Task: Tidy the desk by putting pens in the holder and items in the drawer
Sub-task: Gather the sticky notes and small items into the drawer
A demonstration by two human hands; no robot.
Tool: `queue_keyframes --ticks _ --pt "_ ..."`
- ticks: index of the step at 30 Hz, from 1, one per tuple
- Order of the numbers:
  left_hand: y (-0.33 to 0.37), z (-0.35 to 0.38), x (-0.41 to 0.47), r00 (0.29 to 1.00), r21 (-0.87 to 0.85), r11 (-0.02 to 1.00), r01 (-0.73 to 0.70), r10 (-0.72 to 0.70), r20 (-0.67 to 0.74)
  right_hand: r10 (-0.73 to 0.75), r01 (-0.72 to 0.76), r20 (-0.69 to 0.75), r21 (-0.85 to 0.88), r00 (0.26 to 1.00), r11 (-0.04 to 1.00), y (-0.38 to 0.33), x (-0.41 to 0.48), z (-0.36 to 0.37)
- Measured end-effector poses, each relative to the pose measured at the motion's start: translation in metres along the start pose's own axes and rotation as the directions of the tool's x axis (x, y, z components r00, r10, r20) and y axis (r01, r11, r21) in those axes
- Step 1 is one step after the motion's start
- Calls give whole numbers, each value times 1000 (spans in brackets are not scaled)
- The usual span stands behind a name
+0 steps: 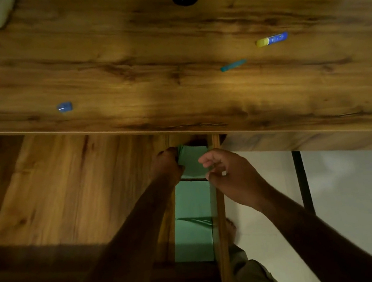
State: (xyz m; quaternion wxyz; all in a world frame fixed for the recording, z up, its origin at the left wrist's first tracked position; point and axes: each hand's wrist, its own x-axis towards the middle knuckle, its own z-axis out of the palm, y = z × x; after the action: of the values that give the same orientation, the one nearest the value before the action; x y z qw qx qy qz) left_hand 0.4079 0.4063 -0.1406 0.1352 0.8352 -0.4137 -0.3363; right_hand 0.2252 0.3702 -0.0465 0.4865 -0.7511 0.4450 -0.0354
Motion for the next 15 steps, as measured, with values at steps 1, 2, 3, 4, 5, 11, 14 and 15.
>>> queue_keyframes --ticks 1,2,3,4,5,11,14,15 --pt "-1 1 0 1000 21 1000 -10 10 14 -5 5 -4 -14 1000 1000 0 2 1" --pt "-3 1 -1 1000 52 999 -12 11 26 -10 10 -5 -27 1000 1000 -1 3 2" --pt "-4 2 -1 999 89 996 -16 14 31 -14 13 -4 -35 1000 999 -2 4 3" --pt "-5 1 -2 999 132 991 -16 12 37 -16 16 1 -39 1000 999 -2 5 3" --pt "-6 0 -3 999 173 985 -17 10 43 -17 18 8 -40 1000 999 -3 6 4" --pt "1 -28 -30 986 221 967 -125 146 -81 -34 33 -51 -21 998 999 -5 9 -12" --pt "21 -54 -44 965 211 952 -222 246 -92 -50 52 -119 9 992 999 -3 14 -28" --pt "30 -62 -47 956 205 945 -254 278 -97 -60 63 -144 16 988 998 -2 17 -34"
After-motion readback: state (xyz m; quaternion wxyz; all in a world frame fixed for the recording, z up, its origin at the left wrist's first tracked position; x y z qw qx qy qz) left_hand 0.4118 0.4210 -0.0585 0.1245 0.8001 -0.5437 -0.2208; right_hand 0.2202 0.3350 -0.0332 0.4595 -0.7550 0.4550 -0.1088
